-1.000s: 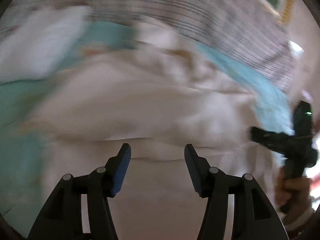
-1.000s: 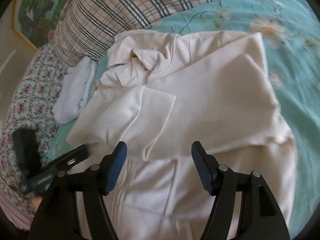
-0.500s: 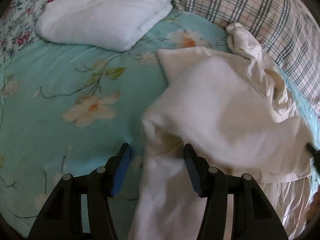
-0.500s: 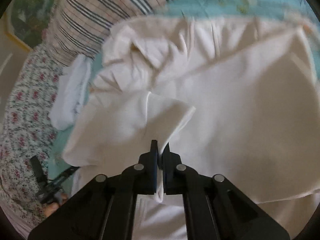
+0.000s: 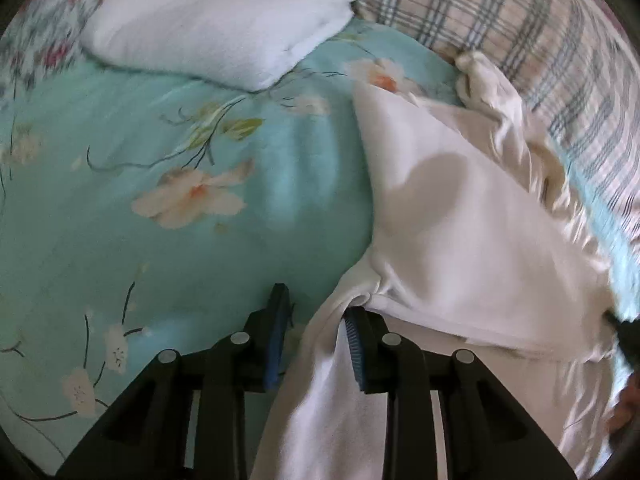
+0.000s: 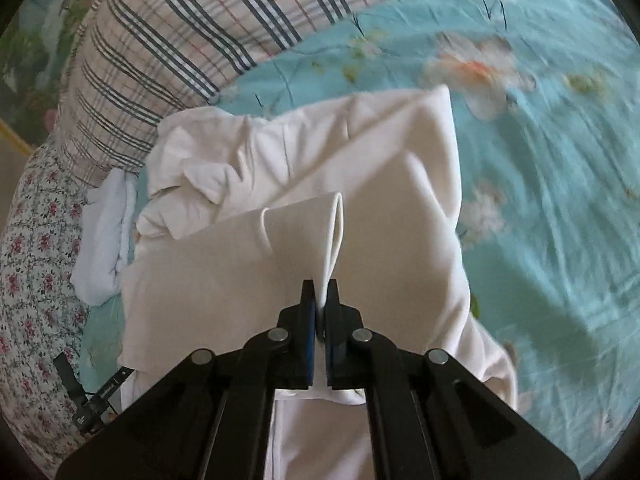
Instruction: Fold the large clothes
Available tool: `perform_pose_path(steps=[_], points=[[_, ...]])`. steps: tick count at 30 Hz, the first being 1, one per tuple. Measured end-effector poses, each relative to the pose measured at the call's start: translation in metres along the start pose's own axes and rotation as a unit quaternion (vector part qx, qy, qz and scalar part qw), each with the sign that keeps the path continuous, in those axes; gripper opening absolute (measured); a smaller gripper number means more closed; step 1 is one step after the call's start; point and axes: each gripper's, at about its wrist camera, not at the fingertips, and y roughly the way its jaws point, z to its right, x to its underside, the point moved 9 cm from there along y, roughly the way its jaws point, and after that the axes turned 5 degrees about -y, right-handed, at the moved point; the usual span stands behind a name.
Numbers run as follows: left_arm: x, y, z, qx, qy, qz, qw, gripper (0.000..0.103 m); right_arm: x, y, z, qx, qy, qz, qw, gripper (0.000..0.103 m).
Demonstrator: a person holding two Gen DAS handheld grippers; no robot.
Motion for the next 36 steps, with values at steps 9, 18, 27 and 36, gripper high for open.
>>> perform_pose_path(steps=[9, 18, 27, 36], points=[[0.005, -0.027, -0.013, 0.047, -0.031, -0.034, 0.9978, 0.024, 0.003, -0.015, 0.016, 0.053, 0.006, 0.019, 0.998, 0.012], [-0.017, -0.024, 0.086, 0.134, 0.038, -0.036, 0.9897, 0.028, 0.01, -0.005, -0.04, -0.015, -0.077, -0.014, 0.997, 0.012], [0.0, 0.023, 0.075, 0.131, 0.038, -0.086, 0.987, 0.026, 0.029, 0.016, -0.001, 0.011, -0.06, -0.066, 0.996, 0.012], [-0.049, 0.011, 0.128, 0.139, 0.068, -0.061, 0.986, 0.046, -0.028, 0.001, -0.05, -0.005, -0.11, -0.003, 0.994, 0.043]])
